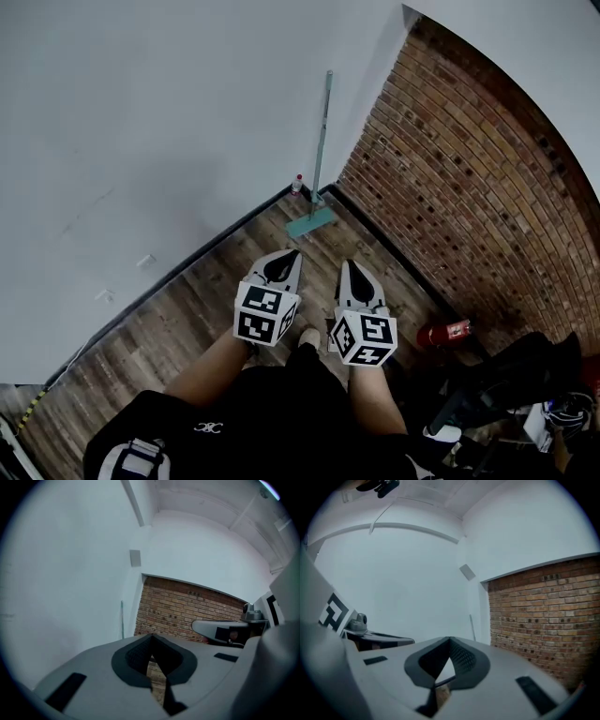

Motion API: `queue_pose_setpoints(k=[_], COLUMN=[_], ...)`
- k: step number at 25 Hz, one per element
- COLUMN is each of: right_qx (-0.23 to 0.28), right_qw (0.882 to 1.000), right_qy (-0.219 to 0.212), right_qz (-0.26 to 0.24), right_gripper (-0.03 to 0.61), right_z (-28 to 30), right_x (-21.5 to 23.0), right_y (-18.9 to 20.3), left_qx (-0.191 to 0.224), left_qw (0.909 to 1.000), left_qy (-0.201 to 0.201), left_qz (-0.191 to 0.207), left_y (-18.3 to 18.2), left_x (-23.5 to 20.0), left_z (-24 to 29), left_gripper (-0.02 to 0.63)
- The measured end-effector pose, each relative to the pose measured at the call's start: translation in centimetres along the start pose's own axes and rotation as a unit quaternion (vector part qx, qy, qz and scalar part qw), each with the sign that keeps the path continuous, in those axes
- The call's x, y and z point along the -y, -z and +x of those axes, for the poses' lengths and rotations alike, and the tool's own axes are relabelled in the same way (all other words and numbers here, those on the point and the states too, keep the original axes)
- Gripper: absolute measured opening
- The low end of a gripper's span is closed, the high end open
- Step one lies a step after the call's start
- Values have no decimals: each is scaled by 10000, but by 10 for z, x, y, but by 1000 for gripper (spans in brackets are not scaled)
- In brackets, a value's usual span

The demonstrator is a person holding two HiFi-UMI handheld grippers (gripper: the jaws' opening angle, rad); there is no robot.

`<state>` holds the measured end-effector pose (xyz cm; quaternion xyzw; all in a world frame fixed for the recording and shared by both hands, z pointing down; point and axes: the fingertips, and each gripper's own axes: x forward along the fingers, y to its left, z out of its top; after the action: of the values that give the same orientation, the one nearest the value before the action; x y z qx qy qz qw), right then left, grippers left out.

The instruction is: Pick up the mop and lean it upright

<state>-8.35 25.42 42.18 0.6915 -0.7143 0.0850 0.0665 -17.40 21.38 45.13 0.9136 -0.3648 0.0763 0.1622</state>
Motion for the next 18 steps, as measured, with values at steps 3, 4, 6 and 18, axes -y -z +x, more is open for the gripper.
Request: queue_pose_setpoints(k=[3, 4, 6, 18], right_qx=[-7, -6, 35, 114], right_qw=[9999, 9998, 9990, 9967], right_qy=[-57, -105, -225, -797], right_qz=[104, 197, 388, 68], right_gripper=[11, 11, 11, 11], right_z=[17, 24, 40, 166], right_x=[8, 12, 23, 128], right_y=[2, 2, 1, -36], left_qx=[-99, -134, -173, 127], left_qw=[9999, 9999, 9998, 9985], left_qy=[-42, -59, -109, -517], left_qz=[34, 44, 53, 104], left_y=[1, 2, 0, -71], left_x=[-6, -8, -11, -18], left_z=[16, 23, 41, 192], left_gripper=[-2, -2, -2, -2])
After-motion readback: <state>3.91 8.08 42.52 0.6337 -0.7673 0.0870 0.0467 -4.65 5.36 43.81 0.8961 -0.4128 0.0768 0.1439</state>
